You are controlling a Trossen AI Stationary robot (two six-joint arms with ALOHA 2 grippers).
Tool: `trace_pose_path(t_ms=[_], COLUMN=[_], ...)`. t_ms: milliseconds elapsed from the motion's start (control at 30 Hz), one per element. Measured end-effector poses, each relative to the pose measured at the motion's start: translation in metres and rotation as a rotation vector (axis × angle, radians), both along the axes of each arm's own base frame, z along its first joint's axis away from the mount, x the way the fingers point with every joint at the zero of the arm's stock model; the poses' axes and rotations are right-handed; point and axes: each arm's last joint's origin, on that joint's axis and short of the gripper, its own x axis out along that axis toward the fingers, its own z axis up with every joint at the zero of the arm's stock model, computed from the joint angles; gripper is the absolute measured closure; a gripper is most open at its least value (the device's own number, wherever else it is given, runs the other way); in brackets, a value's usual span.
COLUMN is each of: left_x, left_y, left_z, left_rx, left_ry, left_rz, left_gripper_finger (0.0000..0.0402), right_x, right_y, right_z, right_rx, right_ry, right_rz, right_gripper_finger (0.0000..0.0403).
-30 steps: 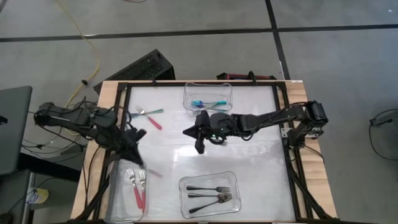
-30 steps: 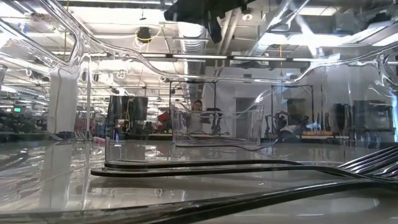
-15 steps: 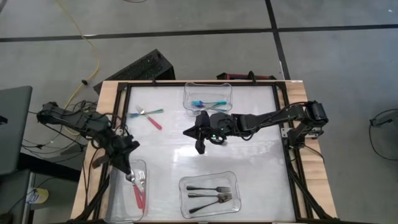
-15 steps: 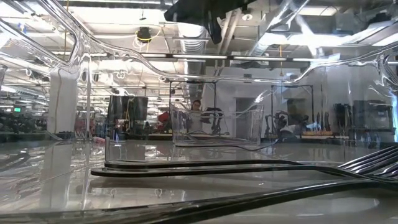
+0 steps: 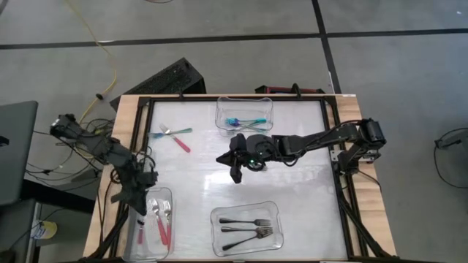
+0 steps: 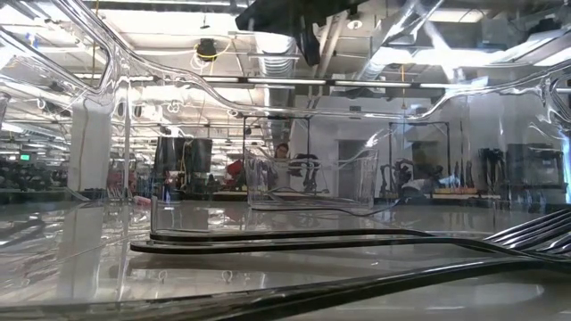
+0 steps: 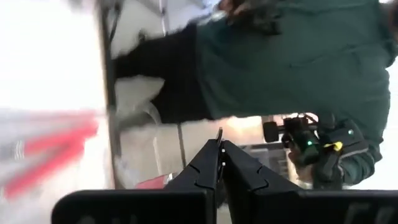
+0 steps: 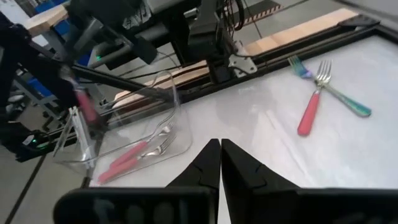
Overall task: Sort silverware by color (type)
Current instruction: Put the pink fork into the bottom left transparent bin, then put the black fork into the bottom right transparent bin
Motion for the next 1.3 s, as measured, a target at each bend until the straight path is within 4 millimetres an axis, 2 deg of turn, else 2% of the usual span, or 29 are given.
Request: trace_pose_path(t_ms=[233,433,567,800,1033,1300], left_x=[-0.006,-0.01,-0.01,-0.011,-0.011,-0.012], left_y=[-0.007,-0.008,-0.007,-0.005,-0.006,-0.007], left_z=[-0.05,-0.069,-0.073,-0.076,-0.075,-0.066], left_rx=[-0.126,-0.168,-0.161,-0.141,-0.142,-0.141], left_ry=[0.395,0.569,0.619,0.634,0.618,0.526], left_rz=[0.138,0.271,0.352,0.375,0.372,0.279], left_gripper_finger=[0.0401,0.0401,0.0401,0.0388,0.032,0.0232], right_x=[-0.001,-0.001,-0.001,-0.002,-0.002,-0.002], right_y=[0.003,0.003,0.002,-0.001,0.0,-0.001], right_z=[-0.002,-0.003,-0.003,-0.005,-0.006,-0.006], right_rx=[0.02,0.018,0.011,0.008,0.005,0.007], right_ry=[0.023,0.033,0.033,0.056,0.064,0.067], right_rz=[0.001,0.001,0.001,-0.005,-0.003,-0.005], right_gripper_finger=[0.0364,0.0364,0.0364,0.0364,0.0364,0.0364])
